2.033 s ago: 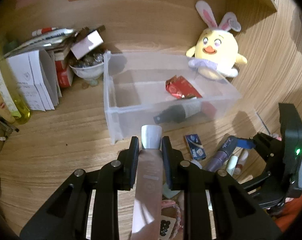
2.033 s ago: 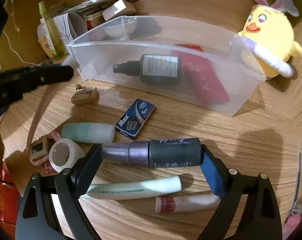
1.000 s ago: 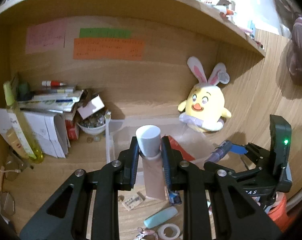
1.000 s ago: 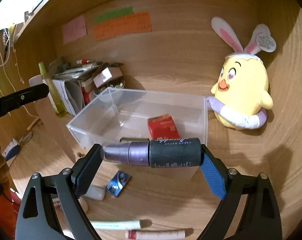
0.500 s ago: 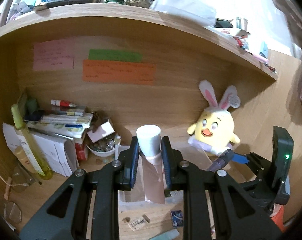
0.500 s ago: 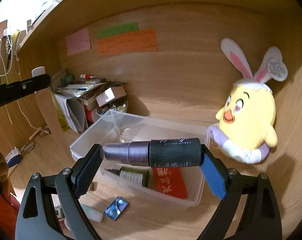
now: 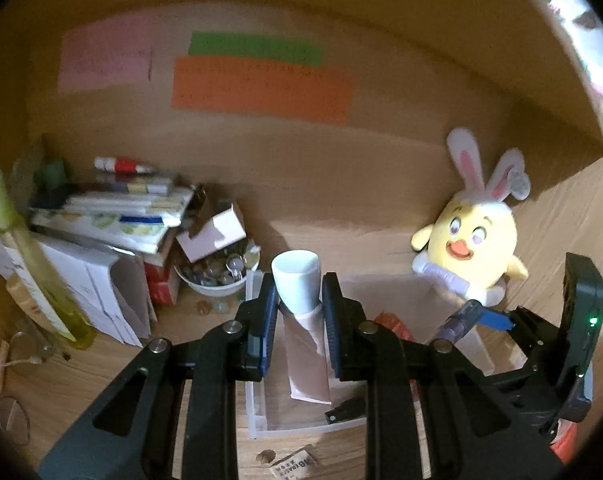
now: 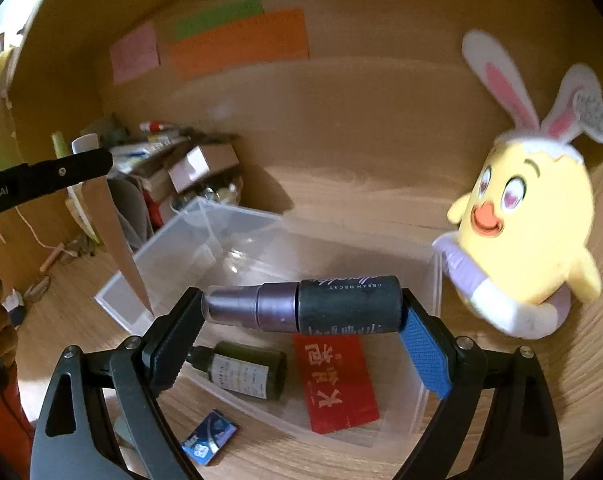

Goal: Organize objects
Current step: 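Lift both items over the clear bin and open both tools to release, then withdraw both tools from the bin toward the blue Max box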

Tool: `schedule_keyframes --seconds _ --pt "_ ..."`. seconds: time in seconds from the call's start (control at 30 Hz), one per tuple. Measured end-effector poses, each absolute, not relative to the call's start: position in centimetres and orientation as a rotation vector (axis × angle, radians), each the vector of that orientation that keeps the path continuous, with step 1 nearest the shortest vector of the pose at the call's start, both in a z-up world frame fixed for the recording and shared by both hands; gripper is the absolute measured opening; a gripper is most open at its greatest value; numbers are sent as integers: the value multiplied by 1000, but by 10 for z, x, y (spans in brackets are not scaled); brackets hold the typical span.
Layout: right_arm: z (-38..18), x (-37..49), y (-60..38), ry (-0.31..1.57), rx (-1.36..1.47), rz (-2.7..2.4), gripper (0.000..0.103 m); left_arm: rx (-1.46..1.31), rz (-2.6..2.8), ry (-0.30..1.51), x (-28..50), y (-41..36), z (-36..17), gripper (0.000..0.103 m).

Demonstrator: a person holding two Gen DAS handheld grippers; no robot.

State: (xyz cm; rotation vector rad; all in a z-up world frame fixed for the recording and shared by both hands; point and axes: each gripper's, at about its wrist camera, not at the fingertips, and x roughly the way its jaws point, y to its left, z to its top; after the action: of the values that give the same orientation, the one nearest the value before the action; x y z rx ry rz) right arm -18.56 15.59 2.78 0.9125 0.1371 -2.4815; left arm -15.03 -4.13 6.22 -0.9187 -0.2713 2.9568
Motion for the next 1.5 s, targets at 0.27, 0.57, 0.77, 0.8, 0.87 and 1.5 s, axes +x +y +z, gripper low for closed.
schedule_keyframes --seconds 0.27,0.57,0.77,0.8,0.87,1.5 --pt "10 -199 156 147 983 -2477 92 -1070 2889 -245 -182 -34 27 22" --pt "-4 -209 152 174 1043 -2468 92 -1180 2827 -217 -204 -27 2 22" --pt "-9 -211 148 209 1064 -2466 92 -1226 2791 -229 -210 -25 -8 22" --pt "-10 -211 147 212 1070 -2463 92 -1226 2791 -224 -210 -24 -8 22" --pt "-11 -211 146 219 1076 -2462 92 -1226 2785 -214 -208 -23 -7 22" --pt "6 -196 147 210 1063 -2459 95 -1071 2867 -166 -146 -23 37 80"
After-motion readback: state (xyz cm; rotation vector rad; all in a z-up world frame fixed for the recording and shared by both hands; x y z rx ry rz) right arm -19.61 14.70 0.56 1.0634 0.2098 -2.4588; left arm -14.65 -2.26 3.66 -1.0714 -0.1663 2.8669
